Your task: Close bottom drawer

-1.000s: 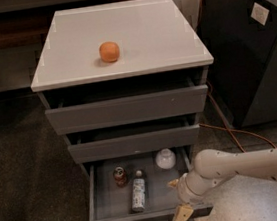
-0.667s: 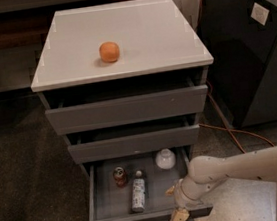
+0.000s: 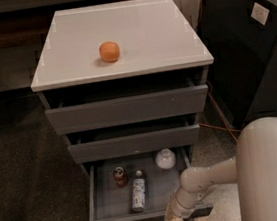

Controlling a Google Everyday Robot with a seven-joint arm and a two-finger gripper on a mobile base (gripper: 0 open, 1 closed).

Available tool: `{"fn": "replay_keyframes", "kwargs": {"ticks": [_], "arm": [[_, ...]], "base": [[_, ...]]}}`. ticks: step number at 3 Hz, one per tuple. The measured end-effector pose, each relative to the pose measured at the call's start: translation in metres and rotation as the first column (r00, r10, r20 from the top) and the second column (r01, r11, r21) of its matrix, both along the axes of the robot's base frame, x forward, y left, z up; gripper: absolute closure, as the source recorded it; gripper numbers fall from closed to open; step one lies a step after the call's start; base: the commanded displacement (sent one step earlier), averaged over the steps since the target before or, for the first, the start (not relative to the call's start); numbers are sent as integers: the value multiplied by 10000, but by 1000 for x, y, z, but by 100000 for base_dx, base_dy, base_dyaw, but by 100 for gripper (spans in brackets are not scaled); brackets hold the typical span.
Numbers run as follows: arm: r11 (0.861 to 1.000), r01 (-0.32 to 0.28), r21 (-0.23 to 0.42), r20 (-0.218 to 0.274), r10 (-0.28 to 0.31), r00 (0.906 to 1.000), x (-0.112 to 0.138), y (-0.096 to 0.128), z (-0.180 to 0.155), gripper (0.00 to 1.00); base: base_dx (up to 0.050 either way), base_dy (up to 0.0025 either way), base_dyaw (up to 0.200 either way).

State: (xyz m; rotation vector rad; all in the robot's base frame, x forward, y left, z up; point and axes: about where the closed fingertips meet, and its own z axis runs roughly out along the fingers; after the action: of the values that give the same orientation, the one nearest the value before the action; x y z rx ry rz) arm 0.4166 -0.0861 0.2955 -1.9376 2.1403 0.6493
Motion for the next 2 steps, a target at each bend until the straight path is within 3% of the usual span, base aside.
{"fn": "replay_keyframes", "kwargs": {"ticks": [1, 2], "arm": [[9993, -289, -251, -2, 289, 9996, 0, 0, -35, 99], [9959, -611, -667, 103, 619, 9980, 4, 1, -75, 100]], "base": [[0, 0, 0], [0, 0, 0]]}}
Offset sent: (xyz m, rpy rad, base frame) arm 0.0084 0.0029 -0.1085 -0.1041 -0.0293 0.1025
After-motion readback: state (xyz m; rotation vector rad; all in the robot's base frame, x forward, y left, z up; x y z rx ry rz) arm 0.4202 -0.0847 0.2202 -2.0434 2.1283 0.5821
